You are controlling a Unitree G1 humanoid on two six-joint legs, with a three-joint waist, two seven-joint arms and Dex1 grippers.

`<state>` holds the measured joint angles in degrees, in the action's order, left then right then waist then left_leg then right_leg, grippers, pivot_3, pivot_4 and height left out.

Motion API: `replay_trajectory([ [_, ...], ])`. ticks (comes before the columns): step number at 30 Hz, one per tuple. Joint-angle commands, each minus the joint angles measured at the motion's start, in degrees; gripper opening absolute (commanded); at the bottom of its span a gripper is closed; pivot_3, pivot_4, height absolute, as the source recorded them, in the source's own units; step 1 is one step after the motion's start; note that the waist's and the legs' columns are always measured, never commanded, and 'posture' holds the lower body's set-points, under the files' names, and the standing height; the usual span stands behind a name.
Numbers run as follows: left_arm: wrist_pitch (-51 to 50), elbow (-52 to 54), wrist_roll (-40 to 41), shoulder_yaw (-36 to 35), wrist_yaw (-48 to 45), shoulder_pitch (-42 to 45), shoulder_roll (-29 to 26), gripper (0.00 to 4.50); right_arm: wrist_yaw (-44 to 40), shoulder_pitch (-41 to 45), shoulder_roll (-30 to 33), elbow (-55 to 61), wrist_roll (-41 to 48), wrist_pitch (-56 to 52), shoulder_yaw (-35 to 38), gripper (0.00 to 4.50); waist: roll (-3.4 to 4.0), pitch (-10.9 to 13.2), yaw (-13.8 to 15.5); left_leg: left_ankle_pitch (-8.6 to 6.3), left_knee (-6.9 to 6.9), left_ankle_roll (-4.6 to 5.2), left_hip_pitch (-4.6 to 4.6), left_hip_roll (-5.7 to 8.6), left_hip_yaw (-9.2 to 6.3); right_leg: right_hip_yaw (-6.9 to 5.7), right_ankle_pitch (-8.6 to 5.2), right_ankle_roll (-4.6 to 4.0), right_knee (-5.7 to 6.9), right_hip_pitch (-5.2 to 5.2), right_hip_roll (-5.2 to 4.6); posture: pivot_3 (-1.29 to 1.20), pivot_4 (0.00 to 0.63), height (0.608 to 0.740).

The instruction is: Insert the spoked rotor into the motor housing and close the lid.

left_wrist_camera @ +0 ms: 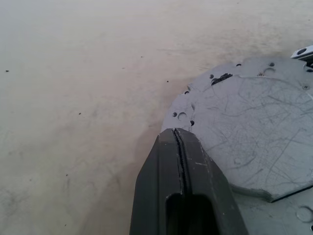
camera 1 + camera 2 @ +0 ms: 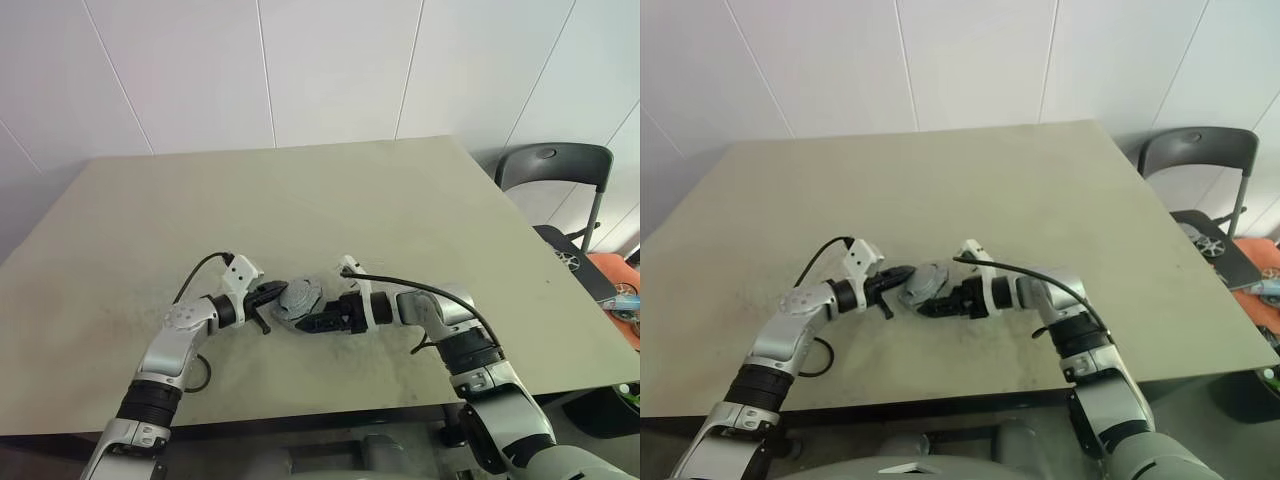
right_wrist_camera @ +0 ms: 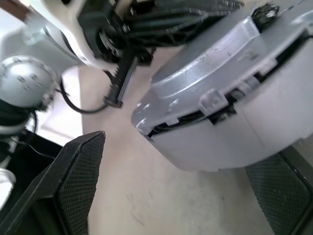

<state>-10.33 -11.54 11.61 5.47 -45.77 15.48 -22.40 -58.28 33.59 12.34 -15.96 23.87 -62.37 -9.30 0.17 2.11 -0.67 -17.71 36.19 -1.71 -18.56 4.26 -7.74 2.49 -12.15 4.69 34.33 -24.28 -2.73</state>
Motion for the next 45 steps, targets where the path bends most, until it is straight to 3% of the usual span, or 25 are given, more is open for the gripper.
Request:
replay_trajectory([
  [1,0.4,0.4,-0.56,1.2,-0.73,-0.32,0.4,0.0,-0.09,2.56,-2.87,3.63,7.33,-2.37,5.82,4.48,0.0,0.0,0.03,0.0,-0.01,0.0,-0.01,0.0,0.0,0.0,0.0,0.0,0.0,-0.01,0.0,0.0,0.0,0.74],
  [8,0.57,0.45,-1.01,1.0,-0.83,-0.61,0.77,0.0,8.82,4.91,-4.48,-4.96,4.28,-2.88,7.42,4.48,0.0,-0.01,0.02,0.0,0.02,-0.01,-0.01,0.02,0.03,0.02,0.02,-0.03,0.01,-0.01,-0.03,0.0,0.0,0.74],
  [11,0.61,0.5,-1.08,0.98,-0.86,-0.77,0.85,0.0,11.02,4.58,-3.54,-6.74,0.43,0.28,3.76,4.48,0.0,-0.01,-0.01,0.0,0.05,-0.01,0.06,0.01,0.05,0.03,0.04,-0.06,0.05,0.04,-0.01,0.0,0.0,0.74],
  [22,1.12,0.22,-1.28,0.86,-0.92,-1.02,0.99,0.0,10.37,5.14,-2.95,-8.52,-0.24,3.49,3.13,4.48,0.01,-0.05,-0.18,0.01,0.38,-0.02,0.18,-0.01,0.1,0.07,-0.01,0.02,0.33,0.2,0.06,0.0,0.0,0.74],
  [25,1.19,0.17,-1.29,0.82,-0.89,-1.07,0.98,0.0,9.71,5.24,-3.02,-8.08,0.39,3.5,3.42,3.84,0.02,-0.03,-0.16,0.0,0.58,-0.01,0.16,0.0,0.1,0.07,-0.01,0.03,0.45,0.22,0.06,0.0,0.0,0.74],
  [29,1.35,-0.07,-1.27,0.73,-0.92,-1.05,0.9,0.0,9.2,5.26,-3.18,-7.38,1.07,2.94,3.48,2.56,0.02,-0.02,-0.08,0.0,0.75,-0.01,0.12,0.01,0.1,0.07,-0.01,0.03,0.65,0.17,0.06,0.0,0.0,0.74],
  [32,1.43,-0.15,-1.34,0.69,-1.0,-1.04,0.96,0.0,9.11,5.52,-3.46,-7.42,1.6,2.68,4.08,1.89,0.06,0.0,0.24,0.01,0.92,-0.01,0.15,0.02,0.04,0.02,-0.05,0.07,0.77,0.26,0.06,0.0,0.0,0.74],
  [41,1.69,-0.35,-1.54,0.81,-1.09,-0.9,0.9,0.0,8.24,4.45,-3.75,-4.84,3.03,1.86,4.56,1.84,0.06,0.0,0.09,0.01,1.02,-0.02,0.16,0.03,0.06,0.02,-0.03,0.06,0.75,0.33,0.05,0.0,0.0,0.74],
  [45,4.15,-2.87,-1.15,-3.21,3.76,2.31,2.35,0.0,8.93,4.86,-4.14,-5.43,2.82,2.08,4.9,1.84,0.04,0.02,0.15,0.01,1.03,-0.02,0.14,0.03,0.06,0.02,-0.04,0.06,0.75,0.32,0.04,0.0,0.0,0.74],
])
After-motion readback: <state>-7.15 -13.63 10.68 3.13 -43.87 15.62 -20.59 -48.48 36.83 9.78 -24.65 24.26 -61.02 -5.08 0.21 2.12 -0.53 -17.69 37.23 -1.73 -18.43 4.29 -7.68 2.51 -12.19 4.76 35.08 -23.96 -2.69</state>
